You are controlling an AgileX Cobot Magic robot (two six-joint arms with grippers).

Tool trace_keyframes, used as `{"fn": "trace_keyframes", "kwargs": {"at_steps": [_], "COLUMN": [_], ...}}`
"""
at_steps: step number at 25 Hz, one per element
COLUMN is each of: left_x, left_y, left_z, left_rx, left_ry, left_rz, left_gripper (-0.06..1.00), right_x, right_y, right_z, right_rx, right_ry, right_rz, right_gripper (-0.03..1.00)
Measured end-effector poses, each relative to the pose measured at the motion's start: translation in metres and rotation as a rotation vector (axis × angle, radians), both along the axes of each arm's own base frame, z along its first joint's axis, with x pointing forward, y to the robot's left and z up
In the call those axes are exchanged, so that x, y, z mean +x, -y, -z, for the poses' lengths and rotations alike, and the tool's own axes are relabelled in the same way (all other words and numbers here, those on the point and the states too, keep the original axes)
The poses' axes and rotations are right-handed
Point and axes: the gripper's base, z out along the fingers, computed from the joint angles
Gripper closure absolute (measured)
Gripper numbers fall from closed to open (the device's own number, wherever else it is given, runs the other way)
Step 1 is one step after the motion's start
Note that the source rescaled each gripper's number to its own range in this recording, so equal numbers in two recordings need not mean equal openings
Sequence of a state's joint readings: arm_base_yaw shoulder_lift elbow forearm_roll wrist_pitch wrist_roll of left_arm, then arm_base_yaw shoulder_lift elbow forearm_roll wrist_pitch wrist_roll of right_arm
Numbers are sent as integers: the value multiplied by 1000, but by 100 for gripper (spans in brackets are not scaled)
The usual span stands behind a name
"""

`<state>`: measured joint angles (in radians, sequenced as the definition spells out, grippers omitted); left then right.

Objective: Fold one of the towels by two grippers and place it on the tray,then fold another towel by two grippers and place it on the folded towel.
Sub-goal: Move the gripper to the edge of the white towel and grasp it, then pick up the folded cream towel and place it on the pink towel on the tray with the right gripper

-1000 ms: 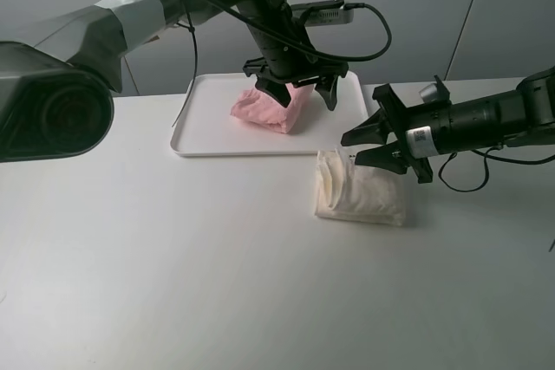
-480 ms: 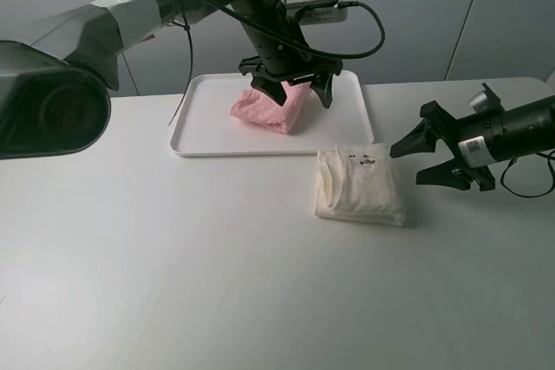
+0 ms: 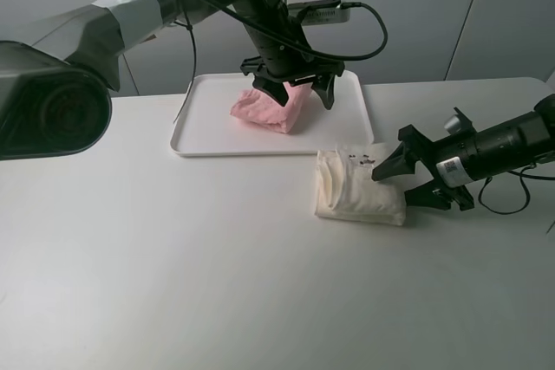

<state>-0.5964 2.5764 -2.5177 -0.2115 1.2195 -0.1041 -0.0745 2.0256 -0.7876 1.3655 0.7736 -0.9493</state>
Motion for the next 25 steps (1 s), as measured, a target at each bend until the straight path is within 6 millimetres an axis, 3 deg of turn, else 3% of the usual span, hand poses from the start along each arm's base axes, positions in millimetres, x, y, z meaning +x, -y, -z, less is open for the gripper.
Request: {"fn": "trace_keyframes", "kwargs": {"at_steps": [4, 6, 7, 10, 11, 20, 25], "left_x": [0, 0, 0, 0, 0, -2, 1], "left_y": [0, 0, 0, 0, 0, 3, -4], "left_z": [0, 0, 0, 0, 0, -3, -16], "left_rx": [0, 0, 0, 0, 1, -80, -129], "left_ry": [0, 0, 0, 1, 1, -24, -14], "left_rz": [0, 0, 0, 2, 2, 80, 104], "left_gripper": [-4, -4, -4, -4, -4, -4, -4], "right_x": [2, 2, 2, 2, 2, 3, 4], "right_y": [-13, -18, -19, -18, -18, -18, -19], "right_z": [4, 7, 9, 14, 13, 4, -34], "right_rx": [11, 15, 14, -15, -14, -26, -14], "right_ry": [10, 19, 22, 26, 29, 79, 177], "right_rz": [-20, -40, -45, -45, -46, -77, -115], "right_gripper": [29, 36, 44, 83, 89, 88, 88]}}
